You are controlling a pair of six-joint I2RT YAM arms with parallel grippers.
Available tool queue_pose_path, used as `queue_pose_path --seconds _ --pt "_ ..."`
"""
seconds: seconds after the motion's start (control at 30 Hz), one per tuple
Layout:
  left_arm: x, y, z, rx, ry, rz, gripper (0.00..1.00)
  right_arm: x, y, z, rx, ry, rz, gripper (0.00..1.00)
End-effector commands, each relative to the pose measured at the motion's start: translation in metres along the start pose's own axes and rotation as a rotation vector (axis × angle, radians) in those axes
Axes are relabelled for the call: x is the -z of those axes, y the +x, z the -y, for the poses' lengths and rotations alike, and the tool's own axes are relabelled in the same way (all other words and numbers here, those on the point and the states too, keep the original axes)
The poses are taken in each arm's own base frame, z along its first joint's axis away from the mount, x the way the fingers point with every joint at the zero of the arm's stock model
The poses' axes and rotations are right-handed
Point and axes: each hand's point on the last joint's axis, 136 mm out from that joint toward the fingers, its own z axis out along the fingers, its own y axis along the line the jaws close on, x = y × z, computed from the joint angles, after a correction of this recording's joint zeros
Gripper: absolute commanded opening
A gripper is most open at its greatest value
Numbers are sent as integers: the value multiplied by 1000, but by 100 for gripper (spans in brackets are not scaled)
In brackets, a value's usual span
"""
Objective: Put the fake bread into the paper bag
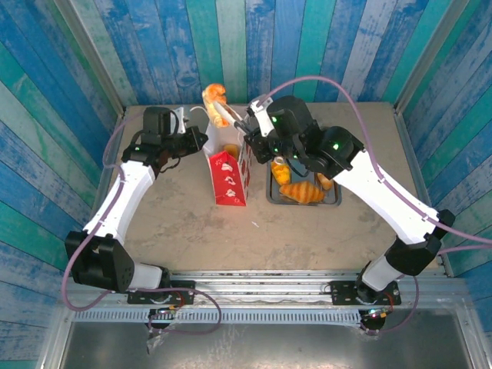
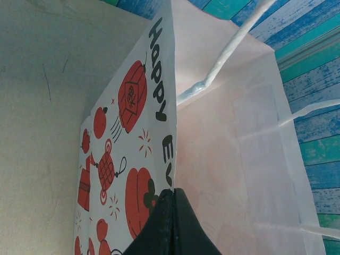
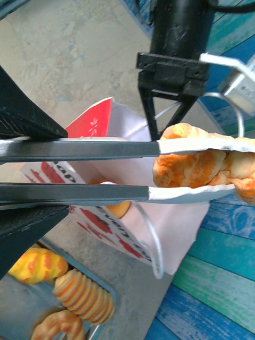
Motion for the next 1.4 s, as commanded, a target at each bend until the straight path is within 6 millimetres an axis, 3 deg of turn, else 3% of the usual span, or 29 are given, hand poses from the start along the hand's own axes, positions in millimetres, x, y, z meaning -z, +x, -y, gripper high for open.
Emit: queue_pose_path --seconds 0.0,0.67,1.17,1.37 --pt "15 -4 8 -13 12 41 3 -6 17 4 11 32 -65 22" --pt "21 -4 16 -19 43 42 3 -11 66 20 76 114 -249 25" --pt "22 -5 20 -19 61 47 3 -18 73 9 94 53 -315 43" --pt "22 -5 20 -18 63 48 3 -23 69 11 84 76 -305 45"
